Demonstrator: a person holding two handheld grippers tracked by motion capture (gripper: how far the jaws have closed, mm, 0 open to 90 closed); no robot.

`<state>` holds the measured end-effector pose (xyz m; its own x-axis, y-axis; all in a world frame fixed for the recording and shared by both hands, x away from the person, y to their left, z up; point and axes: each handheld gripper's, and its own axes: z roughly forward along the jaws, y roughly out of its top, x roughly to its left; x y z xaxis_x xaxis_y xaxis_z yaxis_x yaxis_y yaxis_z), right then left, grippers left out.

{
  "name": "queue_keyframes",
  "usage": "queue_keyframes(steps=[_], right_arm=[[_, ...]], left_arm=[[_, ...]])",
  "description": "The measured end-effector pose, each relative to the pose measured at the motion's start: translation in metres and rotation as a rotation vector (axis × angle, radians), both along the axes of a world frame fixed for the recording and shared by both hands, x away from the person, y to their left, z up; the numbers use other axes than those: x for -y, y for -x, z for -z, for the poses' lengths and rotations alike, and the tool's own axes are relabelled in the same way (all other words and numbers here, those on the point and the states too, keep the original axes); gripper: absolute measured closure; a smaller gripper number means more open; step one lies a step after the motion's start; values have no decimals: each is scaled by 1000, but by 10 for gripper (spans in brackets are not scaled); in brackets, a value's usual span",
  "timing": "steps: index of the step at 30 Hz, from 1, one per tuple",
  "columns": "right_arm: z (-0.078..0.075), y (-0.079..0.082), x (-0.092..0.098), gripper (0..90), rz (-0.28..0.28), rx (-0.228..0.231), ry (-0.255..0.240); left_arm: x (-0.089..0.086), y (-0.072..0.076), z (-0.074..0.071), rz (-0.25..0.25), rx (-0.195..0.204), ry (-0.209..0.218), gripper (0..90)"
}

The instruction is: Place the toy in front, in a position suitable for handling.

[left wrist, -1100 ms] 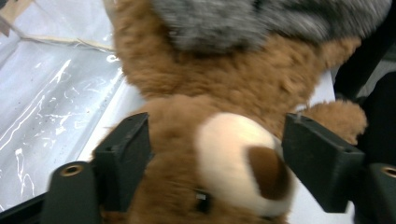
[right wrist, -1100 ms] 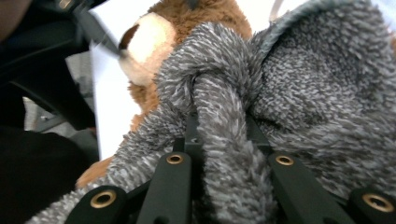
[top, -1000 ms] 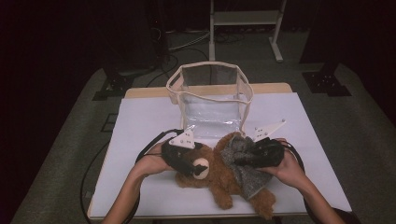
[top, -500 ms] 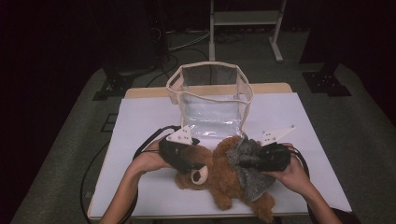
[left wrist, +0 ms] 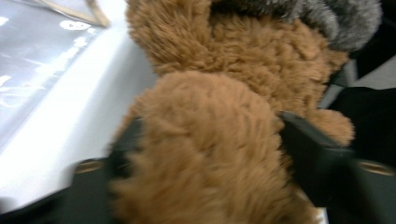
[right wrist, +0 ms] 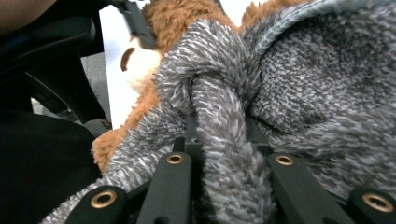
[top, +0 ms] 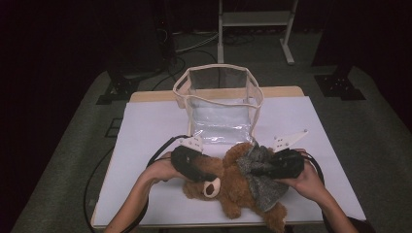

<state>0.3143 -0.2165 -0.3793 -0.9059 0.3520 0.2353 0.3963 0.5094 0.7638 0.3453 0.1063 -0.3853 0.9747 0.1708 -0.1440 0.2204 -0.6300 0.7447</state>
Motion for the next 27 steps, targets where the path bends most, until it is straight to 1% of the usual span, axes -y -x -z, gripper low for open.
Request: queue_keyframes(steps=[2,3,4,6,8,9,10,11,13,14,16,17,18,21,23,24,25,26,27], right_arm=[[-2,-3,1,767,3,-7,-2],[-4,-5,2,765,4,-9,-1],[-6,-7,2,765,11,-8,1],[-9,-10,3,764,15,-14,7],[-11,-12,2,763,11,-9,17],[-12,-13,1,763,6,-10,13],[-12,-13,0,764,2,-12,13],[-11,-13,-1,765,-4,-14,19],[-9,-10,-3,767,-14,-11,27],[-7,-8,-4,768,-12,-8,34],[-5,-5,-2,770,-9,-4,34],[-4,-3,-1,770,-7,-7,29],[-3,-1,1,771,-6,-7,27],[2,5,4,774,-17,-16,8],[3,9,5,775,-20,-13,3],[3,11,5,775,-19,-11,5],[3,12,6,775,-19,-5,8],[2,13,6,775,-16,0,13],[2,13,7,775,-10,-2,17]], left_arm=[[-2,-2,-5,-18,26,2,497],[-4,-3,-7,-22,41,5,516],[-5,-5,-8,-22,40,5,540],[-5,-5,-9,-14,40,-11,545],[-6,-4,-10,6,40,-25,532],[-8,-4,-11,9,47,-28,511],[-11,-4,-12,13,51,-16,491],[-14,-5,-12,17,47,-5,458],[-20,-6,-13,8,46,9,381],[-22,-6,-13,7,44,18,335],[-26,-6,-12,-19,40,5,191],[-28,-7,-12,-24,30,6,145],[-29,-6,-10,-21,10,15,110],[-32,-6,-4,-13,-29,30,76],[-35,-7,-2,-7,-44,39,54],[-38,-8,-3,-1,-36,34,46],[-42,-9,-4,-8,-18,28,43],[-45,-10,-5,-18,-21,36,41],[-47,-11,-5,-16,-31,48,41]])
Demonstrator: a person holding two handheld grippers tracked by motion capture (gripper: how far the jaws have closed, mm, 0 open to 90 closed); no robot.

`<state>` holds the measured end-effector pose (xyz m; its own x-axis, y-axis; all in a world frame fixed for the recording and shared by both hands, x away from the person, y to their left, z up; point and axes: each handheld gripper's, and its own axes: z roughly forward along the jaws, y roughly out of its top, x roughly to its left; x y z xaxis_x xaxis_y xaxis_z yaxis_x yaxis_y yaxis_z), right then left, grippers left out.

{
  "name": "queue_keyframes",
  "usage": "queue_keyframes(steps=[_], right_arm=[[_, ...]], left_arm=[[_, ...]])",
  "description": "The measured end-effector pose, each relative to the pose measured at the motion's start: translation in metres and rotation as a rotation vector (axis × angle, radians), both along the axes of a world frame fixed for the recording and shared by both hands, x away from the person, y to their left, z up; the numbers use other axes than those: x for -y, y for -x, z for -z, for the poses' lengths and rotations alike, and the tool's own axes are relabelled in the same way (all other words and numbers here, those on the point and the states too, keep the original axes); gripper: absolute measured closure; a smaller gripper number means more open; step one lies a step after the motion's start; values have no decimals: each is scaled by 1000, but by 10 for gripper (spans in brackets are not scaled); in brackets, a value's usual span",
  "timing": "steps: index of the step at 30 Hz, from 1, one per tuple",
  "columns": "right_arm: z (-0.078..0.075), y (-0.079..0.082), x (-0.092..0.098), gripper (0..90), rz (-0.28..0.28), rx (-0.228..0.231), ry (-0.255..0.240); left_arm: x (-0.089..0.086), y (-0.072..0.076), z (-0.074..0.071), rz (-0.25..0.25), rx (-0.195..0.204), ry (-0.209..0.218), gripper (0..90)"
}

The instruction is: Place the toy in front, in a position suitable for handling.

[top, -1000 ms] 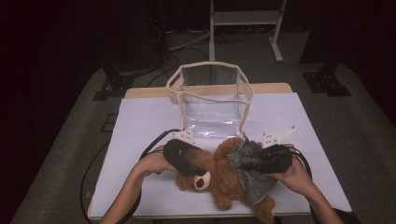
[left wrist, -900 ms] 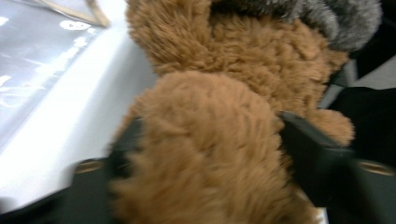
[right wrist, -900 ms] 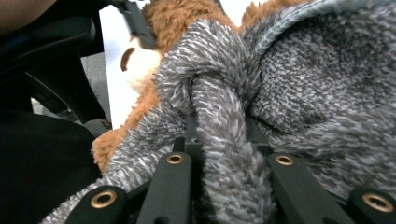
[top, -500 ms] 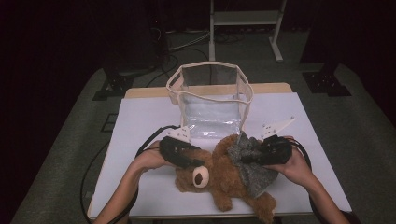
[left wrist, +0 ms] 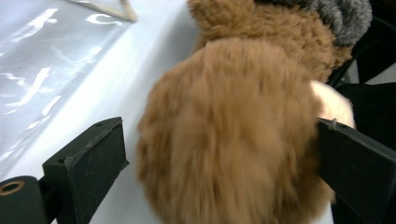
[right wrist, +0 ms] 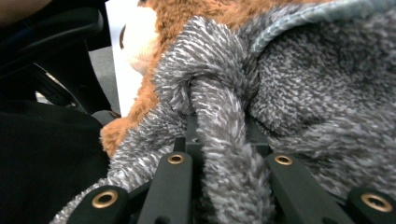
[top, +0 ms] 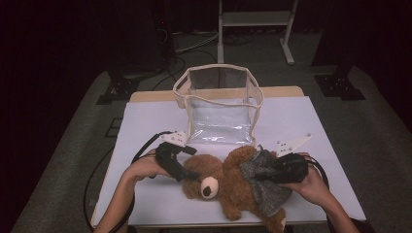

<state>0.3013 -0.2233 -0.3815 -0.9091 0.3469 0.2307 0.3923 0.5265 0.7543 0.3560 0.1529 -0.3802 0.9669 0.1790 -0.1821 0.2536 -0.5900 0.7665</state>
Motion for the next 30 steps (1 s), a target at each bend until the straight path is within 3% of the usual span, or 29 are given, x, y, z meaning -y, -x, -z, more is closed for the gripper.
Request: queue_keyframes(steps=[2,6,7,10,13,17,24,30], right_arm=[[1,-1,1,775,-5,-6,-4],[0,-3,-2,774,-7,-8,4],[0,-4,-3,773,-5,-5,7],[0,-6,-1,771,8,-6,7],[0,-11,4,770,25,-16,-18],[-3,-21,8,769,46,-20,-30],[-14,-41,5,770,77,-1,-1],[-28,-67,-4,770,91,24,27]], left_arm=[[4,1,2,28,-5,-27,42],[28,4,18,110,-36,-72,22],[34,3,22,125,-61,-65,13],[38,2,22,131,-65,-41,81],[36,4,20,103,-33,-29,237],[33,6,17,50,30,-4,333],[29,1,4,-27,133,28,385],[30,-6,-8,-86,232,2,392]])
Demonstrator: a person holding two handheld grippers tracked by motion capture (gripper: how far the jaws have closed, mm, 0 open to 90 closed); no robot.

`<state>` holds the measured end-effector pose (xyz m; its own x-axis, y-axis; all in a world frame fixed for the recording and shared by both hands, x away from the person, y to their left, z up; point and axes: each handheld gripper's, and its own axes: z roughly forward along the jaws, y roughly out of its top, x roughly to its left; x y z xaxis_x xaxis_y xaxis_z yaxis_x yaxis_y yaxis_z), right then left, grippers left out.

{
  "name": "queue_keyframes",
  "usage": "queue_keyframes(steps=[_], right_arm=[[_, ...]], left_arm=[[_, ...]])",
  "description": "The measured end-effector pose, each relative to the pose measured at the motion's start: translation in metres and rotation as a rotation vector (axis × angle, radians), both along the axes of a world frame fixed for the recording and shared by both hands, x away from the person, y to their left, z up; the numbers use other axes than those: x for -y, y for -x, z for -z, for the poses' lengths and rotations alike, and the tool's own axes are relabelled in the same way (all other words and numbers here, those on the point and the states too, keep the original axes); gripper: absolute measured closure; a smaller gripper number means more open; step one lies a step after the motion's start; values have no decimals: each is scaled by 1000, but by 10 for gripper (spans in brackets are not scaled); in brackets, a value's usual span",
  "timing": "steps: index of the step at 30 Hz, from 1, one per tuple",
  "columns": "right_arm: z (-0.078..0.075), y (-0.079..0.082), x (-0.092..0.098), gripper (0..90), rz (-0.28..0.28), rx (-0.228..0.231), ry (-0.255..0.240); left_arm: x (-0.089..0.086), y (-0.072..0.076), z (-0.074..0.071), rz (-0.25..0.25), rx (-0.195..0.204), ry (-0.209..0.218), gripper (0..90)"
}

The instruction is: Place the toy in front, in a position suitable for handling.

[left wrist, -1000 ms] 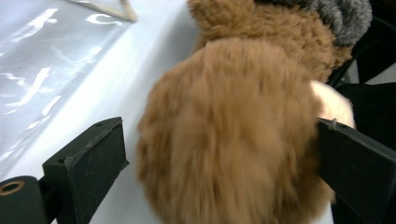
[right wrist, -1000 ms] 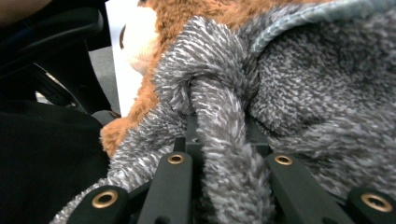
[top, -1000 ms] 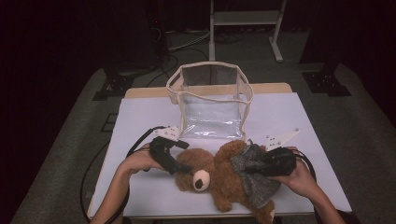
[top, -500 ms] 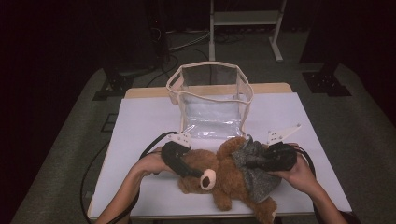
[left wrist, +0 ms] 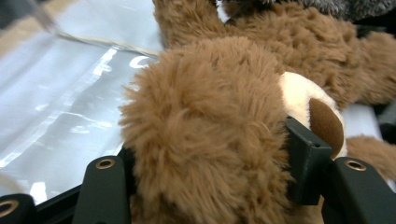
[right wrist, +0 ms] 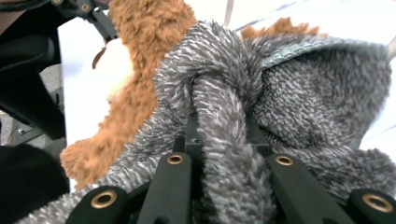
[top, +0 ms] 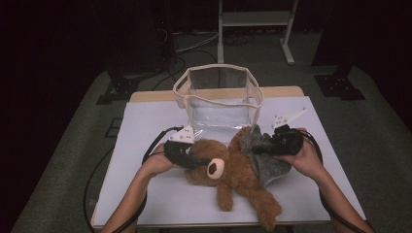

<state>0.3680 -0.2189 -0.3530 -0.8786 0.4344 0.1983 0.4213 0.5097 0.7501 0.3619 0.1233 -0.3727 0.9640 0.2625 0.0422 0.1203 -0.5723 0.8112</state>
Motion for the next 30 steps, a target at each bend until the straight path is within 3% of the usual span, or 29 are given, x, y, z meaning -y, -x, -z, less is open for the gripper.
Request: queue_keyframes(steps=[2,6,10,12,16,18,22,26,30], right_arm=[[0,-8,-4,770,-2,-13,5],[10,-10,-13,770,-44,-58,25],[21,8,-18,774,-96,-76,-8],[25,22,-21,776,-115,-68,-10],[25,42,-24,777,-123,-21,1],[25,47,-22,776,-116,-7,6],[20,43,-12,774,-89,-8,6],[12,30,-4,775,-52,-3,9],[4,21,-12,774,-54,10,15]], left_arm=[[-2,0,-1,-11,11,-6,389],[-11,9,5,10,-16,-5,347],[-17,22,8,59,-60,-39,198],[-15,24,8,71,-105,-37,109],[-9,18,8,81,-151,-35,84],[-5,17,13,106,-161,-48,121],[1,17,13,78,-111,-53,394],[8,19,15,82,-81,-37,431],[13,21,17,88,-73,-21,430]])
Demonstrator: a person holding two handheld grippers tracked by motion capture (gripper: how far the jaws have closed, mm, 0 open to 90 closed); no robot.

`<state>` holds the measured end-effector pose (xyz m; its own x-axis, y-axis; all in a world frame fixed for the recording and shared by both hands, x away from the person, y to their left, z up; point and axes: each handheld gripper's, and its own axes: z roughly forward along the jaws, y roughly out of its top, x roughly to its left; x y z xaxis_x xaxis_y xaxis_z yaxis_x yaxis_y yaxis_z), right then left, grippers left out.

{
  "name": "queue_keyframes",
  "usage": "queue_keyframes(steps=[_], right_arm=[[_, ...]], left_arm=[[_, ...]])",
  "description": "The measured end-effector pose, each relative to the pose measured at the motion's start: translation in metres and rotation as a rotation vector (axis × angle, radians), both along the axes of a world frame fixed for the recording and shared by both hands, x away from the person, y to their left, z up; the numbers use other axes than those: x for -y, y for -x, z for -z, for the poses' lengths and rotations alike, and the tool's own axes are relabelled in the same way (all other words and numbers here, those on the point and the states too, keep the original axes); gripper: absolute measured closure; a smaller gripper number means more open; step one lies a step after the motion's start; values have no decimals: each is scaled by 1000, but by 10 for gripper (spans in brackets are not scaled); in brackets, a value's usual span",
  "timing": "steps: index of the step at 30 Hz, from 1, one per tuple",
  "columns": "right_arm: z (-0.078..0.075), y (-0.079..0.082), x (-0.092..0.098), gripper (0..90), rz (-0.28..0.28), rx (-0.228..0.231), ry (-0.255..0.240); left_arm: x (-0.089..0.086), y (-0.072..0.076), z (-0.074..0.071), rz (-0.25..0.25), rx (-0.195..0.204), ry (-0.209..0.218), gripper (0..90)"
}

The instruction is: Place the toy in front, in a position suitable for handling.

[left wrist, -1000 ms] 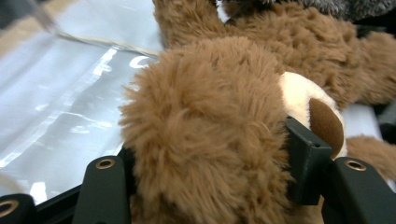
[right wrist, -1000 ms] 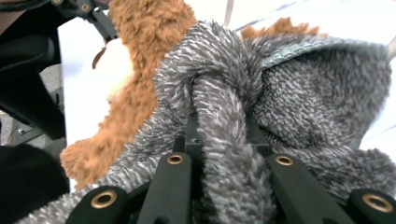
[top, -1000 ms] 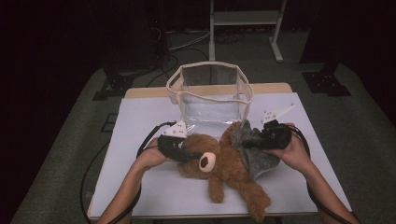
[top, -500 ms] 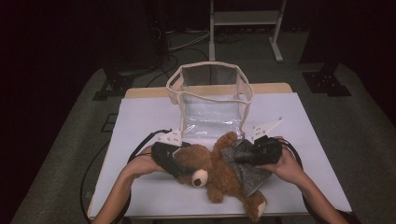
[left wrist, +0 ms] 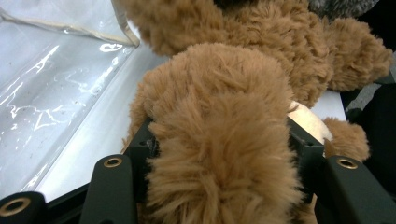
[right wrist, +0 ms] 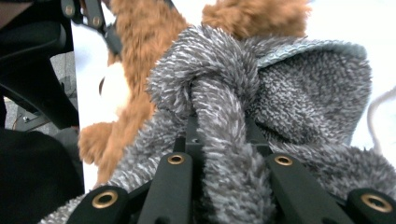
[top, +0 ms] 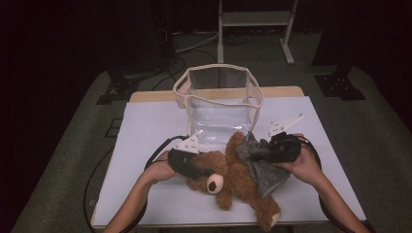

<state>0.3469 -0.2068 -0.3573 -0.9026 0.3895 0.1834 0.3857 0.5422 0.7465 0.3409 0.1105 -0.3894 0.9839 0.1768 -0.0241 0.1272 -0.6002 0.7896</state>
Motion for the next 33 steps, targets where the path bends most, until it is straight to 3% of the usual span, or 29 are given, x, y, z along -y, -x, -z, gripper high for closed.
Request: queue_keyframes(steps=[5,8,12,15,17,20,23,27,30,32,33], right_arm=[[7,0,-14,771,-48,-18,28],[10,3,0,771,-37,-43,2],[13,9,21,771,11,-52,23],[18,15,48,769,75,-90,38],[16,19,53,770,90,-76,37],[9,20,51,770,87,-60,24],[-2,15,33,769,51,-27,11],[1,11,10,770,-5,-26,26],[6,12,13,770,-7,-40,14],[10,14,23,770,10,-55,8],[16,18,37,770,37,-73,-1]], left_arm=[[-4,4,-2,13,18,-21,404],[-7,8,-3,10,26,-23,381],[-10,12,-1,4,27,-6,365],[-7,14,-4,9,33,-28,349],[-7,14,-4,10,34,-33,345],[-6,14,-5,13,34,-37,341],[-6,14,-6,21,38,-57,334],[-8,13,-6,21,32,-61,325],[-11,12,-5,23,30,-54,323],[-12,12,-4,23,27,-48,321],[-12,12,-4,21,25,-39,320]])
